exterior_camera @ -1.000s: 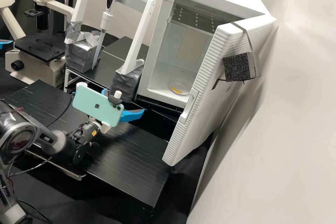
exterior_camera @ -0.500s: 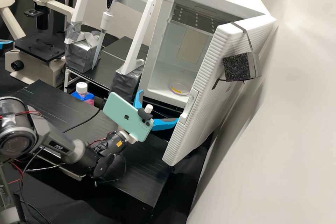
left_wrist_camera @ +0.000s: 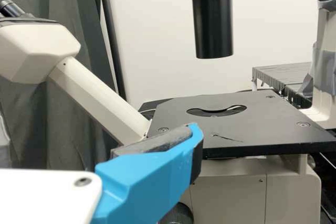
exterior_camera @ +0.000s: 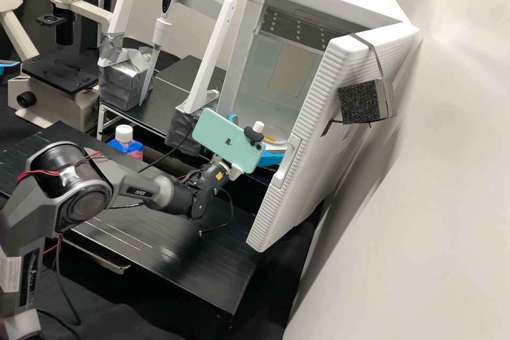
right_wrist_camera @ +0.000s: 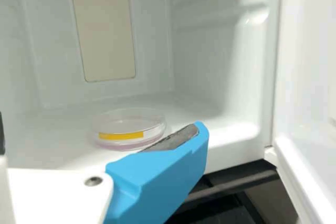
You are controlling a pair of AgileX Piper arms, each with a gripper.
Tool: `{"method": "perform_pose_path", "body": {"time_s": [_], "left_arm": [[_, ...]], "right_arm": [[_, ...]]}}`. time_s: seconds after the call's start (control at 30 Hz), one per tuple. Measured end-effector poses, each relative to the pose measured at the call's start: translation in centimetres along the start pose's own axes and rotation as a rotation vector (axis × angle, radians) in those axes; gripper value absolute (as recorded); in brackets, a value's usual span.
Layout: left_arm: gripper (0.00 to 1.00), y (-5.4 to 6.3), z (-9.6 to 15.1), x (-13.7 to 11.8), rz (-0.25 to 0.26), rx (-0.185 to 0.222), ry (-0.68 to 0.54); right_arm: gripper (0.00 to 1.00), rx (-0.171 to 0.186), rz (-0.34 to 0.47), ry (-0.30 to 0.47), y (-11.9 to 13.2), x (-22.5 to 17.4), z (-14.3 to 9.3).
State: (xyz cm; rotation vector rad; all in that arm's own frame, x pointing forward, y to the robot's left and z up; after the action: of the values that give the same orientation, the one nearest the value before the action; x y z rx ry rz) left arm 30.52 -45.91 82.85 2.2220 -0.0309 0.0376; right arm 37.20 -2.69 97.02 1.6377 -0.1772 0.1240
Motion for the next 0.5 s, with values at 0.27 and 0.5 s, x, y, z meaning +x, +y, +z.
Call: {"method": "perform_pose_path", "body": {"time_s": [0.27, 0.5], "left_arm": [[1.0, 0.0, 0.0, 0.0, 0.0, 0.0, 0.0], [1.0, 0.0, 0.0, 0.0, 0.0, 0.0, 0.0]], "right_arm": [[1.0, -0.015, -0.029, -0.055, -0.2, 4.2, 0.0], [1.0, -0.032, -0.061, -0.098, -1.0, 6.6, 0.1]]}}
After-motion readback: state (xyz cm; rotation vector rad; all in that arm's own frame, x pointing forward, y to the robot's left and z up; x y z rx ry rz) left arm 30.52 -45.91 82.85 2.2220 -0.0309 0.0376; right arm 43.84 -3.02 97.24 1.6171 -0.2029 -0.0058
